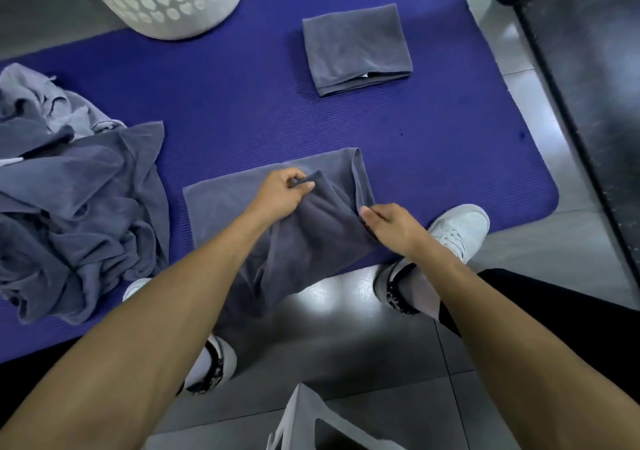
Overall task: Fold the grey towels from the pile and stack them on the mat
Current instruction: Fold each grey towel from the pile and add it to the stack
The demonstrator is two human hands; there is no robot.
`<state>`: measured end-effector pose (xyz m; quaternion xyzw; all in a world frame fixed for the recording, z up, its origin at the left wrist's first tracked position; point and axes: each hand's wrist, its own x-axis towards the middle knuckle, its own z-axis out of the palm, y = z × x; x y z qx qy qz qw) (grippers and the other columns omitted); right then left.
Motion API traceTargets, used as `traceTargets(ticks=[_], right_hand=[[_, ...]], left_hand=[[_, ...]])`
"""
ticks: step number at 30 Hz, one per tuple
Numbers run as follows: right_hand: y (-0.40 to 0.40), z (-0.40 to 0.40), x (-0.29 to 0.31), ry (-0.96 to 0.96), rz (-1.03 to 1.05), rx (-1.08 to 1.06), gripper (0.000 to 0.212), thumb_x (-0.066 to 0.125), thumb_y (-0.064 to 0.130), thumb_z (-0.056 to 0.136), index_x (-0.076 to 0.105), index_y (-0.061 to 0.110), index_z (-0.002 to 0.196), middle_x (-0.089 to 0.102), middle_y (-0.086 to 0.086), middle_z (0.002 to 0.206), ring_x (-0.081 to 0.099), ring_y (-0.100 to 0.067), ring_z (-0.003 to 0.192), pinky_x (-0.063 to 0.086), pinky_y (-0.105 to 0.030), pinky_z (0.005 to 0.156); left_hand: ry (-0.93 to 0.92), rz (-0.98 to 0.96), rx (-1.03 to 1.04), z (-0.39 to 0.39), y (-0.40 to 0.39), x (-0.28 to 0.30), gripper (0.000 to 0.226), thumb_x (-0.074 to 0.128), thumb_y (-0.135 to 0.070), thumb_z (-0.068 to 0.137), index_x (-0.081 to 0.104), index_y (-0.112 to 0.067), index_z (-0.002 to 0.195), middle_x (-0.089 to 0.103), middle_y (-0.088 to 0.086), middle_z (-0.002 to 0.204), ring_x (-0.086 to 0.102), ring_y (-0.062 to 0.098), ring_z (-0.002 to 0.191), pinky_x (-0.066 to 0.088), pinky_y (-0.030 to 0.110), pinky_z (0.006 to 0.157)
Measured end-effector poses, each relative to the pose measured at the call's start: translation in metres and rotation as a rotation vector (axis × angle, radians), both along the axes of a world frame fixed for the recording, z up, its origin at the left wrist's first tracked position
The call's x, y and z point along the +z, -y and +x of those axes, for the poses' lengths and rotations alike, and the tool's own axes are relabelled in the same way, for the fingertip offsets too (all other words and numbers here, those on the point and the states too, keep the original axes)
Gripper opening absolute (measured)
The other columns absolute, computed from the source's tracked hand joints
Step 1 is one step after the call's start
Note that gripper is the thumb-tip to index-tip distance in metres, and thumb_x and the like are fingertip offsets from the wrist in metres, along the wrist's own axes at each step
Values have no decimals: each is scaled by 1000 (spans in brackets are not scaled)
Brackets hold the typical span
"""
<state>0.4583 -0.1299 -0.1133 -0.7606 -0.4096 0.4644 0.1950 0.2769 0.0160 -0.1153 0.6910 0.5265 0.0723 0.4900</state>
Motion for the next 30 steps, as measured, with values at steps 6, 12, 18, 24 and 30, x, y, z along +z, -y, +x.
traceTargets(ticks=[6,12,18,24,30], right_hand=[[-22,22,-43,95,-124,-135,25,57,22,90,66,4,75,70,-9,61,66,-22,53,60,-36,64],[-52,21,-62,258,-203,15,31,72,39,78,63,10,80,65,-6,79,63,-26,73,49,-32,60],[-41,32,-73,286,-127,-135,14,61,19,87,68,8,84,68,-9,83,63,-29,75,57,-40,63],[-25,35,-71,88,-16,-258,6,68,20,89,68,16,85,69,3,81,64,-13,76,55,-31,70],[-11,27,-60,-55,-48,-120,17,62,29,94,70,16,101,70,3,93,64,-13,88,54,-28,76]], left_hand=[[-137,24,-68,-3,0,-46,7,69,-19,91,66,-18,84,62,-4,75,55,11,71,46,27,74],[-87,48,-66,-3,-11,-59,2,68,-20,92,67,-20,90,65,-6,78,58,10,73,47,22,71],[-16,-9,-91,4,-15,-57,11,67,-18,93,66,-25,84,65,-9,76,58,-2,68,47,16,68],[-70,48,-180,26,-37,-58,6,66,-24,93,69,-19,94,60,-6,73,53,0,62,43,17,62],[-145,128,-245,68,-71,-67,9,65,-29,93,69,-21,92,60,-11,75,53,2,68,40,20,66]])
